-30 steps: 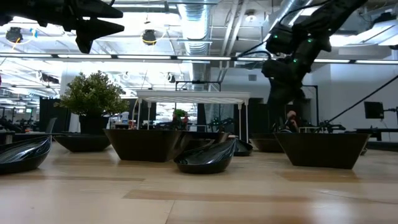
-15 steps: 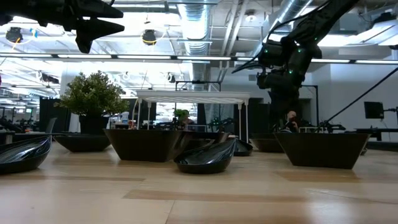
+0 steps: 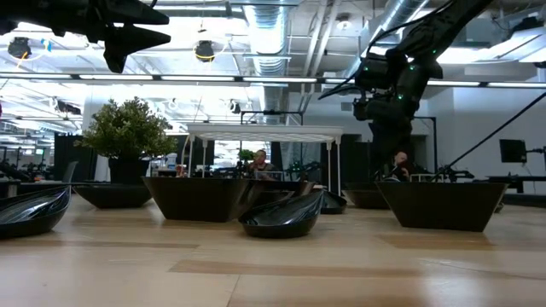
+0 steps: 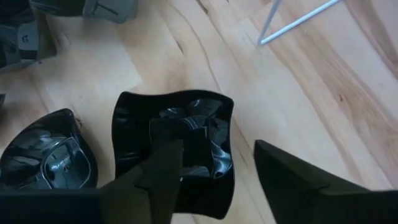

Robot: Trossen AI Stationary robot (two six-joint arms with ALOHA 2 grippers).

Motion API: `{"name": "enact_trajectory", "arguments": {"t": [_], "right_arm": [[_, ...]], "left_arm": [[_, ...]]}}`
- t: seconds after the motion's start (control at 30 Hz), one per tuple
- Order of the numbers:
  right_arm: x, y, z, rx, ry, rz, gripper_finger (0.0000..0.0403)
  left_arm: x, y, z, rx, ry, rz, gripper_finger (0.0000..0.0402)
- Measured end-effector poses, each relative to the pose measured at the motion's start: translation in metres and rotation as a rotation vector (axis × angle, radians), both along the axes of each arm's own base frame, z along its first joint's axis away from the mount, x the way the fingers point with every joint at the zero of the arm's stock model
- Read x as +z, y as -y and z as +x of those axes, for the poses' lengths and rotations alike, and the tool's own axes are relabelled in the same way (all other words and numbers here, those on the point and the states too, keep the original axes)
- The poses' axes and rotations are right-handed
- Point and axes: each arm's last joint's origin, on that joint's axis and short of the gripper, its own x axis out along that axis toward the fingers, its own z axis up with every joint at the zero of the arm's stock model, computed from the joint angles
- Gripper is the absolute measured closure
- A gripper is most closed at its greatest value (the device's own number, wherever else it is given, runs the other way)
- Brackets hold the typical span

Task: Pick & Place Mini shaped plates
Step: Put the distorted square plate on the shelf

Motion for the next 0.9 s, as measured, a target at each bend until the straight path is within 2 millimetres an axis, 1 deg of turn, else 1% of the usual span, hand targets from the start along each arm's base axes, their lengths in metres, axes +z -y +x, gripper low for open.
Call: {"name": "enact_trajectory", "arguments": {"t": [0.07,0.13,0.27,0.63,0.73,0.9], "right_arm": [[-0.002,0.000,-0.001,0.000,-0.023,-0.003,0.0180],[-0.004,0.000,-0.001,-0.002,-0.038,-0.001,0.0168],[-0.015,0.002,0.002,0.018,-0.076,0.018,0.0165],[-0.047,0.007,0.009,0.027,-0.176,0.093,0.0198],[-0.051,0.007,0.009,0.027,-0.185,0.103,0.0208],[-0.050,0.007,0.009,0.027,-0.182,0.103,0.0223]], "left_arm": [[0.000,0.000,0.000,0.000,0.000,0.000,0.0242],[0.000,0.000,0.000,0.000,0.000,0.000,0.0241],[0.000,0.000,0.000,0.000,0.000,0.000,0.0243],[0.000,0.000,0.000,0.000,0.002,-0.002,0.0244],[0.000,0.000,0.000,0.000,0.003,-0.004,0.0245],[0.000,0.000,0.000,0.000,0.003,-0.005,0.0246]]}}
